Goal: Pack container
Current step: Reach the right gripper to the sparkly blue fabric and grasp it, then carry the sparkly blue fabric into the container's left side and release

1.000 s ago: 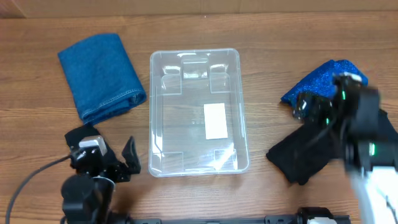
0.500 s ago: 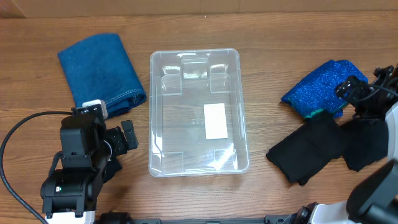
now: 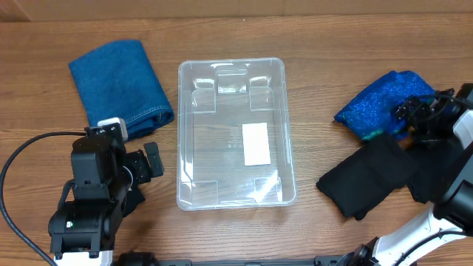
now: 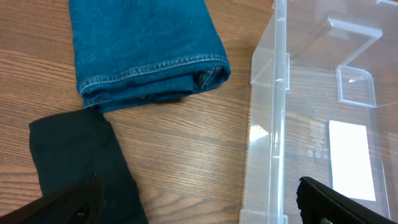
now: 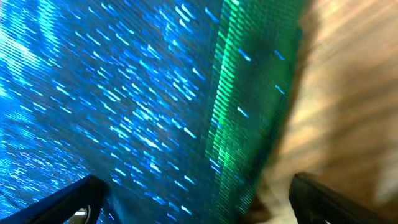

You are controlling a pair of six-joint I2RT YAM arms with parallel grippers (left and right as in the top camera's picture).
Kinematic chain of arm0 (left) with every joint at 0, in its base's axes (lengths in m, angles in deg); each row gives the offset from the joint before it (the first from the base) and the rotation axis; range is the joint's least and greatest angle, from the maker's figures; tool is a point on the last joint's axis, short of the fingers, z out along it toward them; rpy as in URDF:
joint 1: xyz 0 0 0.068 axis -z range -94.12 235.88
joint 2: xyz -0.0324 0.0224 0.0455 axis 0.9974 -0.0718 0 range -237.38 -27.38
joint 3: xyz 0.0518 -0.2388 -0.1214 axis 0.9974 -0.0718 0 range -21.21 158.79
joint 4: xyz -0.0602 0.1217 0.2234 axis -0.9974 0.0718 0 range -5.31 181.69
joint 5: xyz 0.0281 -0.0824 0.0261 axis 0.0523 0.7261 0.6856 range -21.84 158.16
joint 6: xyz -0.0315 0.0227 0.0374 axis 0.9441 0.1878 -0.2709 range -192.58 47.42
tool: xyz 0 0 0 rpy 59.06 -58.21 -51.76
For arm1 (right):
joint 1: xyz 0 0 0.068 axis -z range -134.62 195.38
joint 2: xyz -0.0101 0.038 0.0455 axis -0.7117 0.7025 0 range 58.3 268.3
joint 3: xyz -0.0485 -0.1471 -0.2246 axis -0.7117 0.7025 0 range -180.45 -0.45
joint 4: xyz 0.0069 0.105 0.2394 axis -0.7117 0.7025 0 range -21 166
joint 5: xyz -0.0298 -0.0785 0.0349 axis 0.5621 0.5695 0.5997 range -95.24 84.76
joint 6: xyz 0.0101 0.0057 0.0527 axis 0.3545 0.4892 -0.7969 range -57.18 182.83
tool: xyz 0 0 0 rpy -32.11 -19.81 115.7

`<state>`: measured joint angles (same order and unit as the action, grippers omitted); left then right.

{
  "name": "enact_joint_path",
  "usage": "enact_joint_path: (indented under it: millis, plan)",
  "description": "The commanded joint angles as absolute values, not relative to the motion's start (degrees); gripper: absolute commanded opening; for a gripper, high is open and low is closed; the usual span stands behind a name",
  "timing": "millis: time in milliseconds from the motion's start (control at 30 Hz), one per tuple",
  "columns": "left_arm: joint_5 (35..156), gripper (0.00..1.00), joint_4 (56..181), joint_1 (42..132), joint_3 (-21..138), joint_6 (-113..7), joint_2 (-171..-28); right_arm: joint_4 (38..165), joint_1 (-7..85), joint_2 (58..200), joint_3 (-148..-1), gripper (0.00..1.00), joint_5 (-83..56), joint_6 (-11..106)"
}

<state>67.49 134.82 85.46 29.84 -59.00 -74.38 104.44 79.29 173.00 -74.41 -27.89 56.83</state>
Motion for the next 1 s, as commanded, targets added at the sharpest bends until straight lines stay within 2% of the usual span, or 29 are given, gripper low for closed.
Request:
enact_joint_path:
  millis: [0,100,200,233,267,333,433,567,667,833,900,967]
  plan:
    - [67.8,1.0,134.5,85.1,31.5,-58.9,-74.1,104.3,78.8,178.5,-73.0,0.95,-33.5,56.6]
    - [67.8,1.0,134.3,85.1,31.5,-58.9,-74.1,103.9,78.8,178.5,-73.0,0.67,-35.0,56.6]
    - [67.8,1.0,134.3,85.1,31.5,-58.9,-74.1,102.7,78.8,178.5,-73.1,0.45,-39.0,56.6]
    - [67.8,1.0,134.3,85.1,31.5,-58.9,-74.1,102.2,78.8,178.5,-73.1,0.36,-40.4,56.5]
    - [67.7,1.0,134.3,85.1,31.5,-58.9,-74.1,101.8,78.8,178.4,-73.5,0.22,-41.5,54.8]
    - [67.7,1.0,134.2,85.1,31.5,-58.9,-74.1,103.0,78.8,178.3,-75.6,0.1,-45.4,53.8]
    - [67.5,1.0,134.1,85.1,31.5,-58.9,-74.1,107.6,78.0,175.1,-80.9,0.04,-47.8,54.1]
    - [67.5,1.0,134.1,85.1,31.5,-58.9,-74.1,114.6,73.2,164.9,-90.1,0.04,-48.7,56.3]
    - [67.5,1.0,134.1,85.1,31.5,-59.5,-74.1,122.8,66.2,156.7,-96.6,0.04,-49.2,57.8]
    - [66.2,1.0,134.1,85.1,31.5,-59.9,-74.1,128.3,51.4,146.4,-97.1,0.04,-51.6,59.3]
    - [66.2,1.0,134.1,85.1,31.5,-59.9,-74.1,131.5,44.0,146.0,-97.1,0.04,-51.4,64.2]
    - [66.2,1.0,134.2,85.1,31.5,-59.9,-74.1,134.8,33.8,148.1,-96.8,0.04,-42.9,68.4]
